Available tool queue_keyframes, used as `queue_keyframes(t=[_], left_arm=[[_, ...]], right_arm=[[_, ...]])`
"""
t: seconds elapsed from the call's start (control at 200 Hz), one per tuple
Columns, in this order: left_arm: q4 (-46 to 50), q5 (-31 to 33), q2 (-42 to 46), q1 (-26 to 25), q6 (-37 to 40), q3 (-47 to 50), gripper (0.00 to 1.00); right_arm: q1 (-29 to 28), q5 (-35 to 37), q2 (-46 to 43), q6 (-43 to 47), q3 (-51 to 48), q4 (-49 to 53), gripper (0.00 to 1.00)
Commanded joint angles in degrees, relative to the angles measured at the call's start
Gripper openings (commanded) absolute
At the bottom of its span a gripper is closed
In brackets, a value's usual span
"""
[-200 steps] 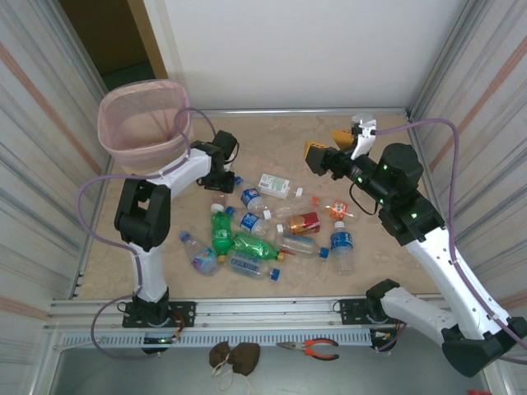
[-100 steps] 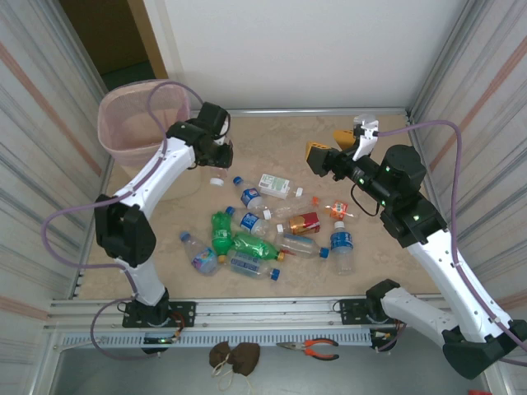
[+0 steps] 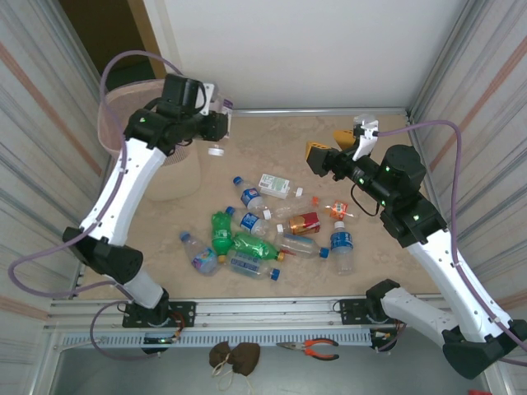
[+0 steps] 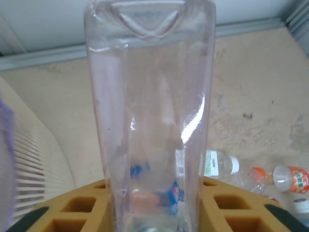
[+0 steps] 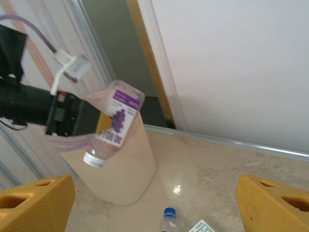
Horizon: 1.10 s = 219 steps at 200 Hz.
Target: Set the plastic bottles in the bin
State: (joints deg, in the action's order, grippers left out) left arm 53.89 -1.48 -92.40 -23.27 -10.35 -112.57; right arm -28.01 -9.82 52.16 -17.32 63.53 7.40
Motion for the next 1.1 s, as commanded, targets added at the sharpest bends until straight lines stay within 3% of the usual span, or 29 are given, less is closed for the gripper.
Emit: queue_keyframes(t=[0.0, 0.301, 0.656, 0.862, 1.092], left_arm=[[0.94, -1.33, 2.97, 2.32, 1.27, -4.09, 0.33], [2.8, -1.58, 3.34, 11.16, 2.01, -9.18, 0.32], [5.89, -1.0, 0.46, 24.05, 3.76, -8.07, 0.31], [5.19, -1.93, -2.94, 27.15, 5.2, -3.89, 0.3], [2.37, -3.97, -6.61, 27.22, 4.96, 4.05, 0.28]], right_arm=[[0.32, 0.51, 0.13, 0.82, 0.72, -1.25, 0.85], [0.32, 0.33, 0.31, 0.71, 0.86, -1.33, 0.85], [0.34, 0.38, 0.26, 0.66, 0.8, -0.98, 0.85], [0.32, 0.15, 0.97, 0.28, 0.92, -1.4, 0.85], [0.32, -0.01, 1.36, 0.18, 1.13, -1.66, 0.85]])
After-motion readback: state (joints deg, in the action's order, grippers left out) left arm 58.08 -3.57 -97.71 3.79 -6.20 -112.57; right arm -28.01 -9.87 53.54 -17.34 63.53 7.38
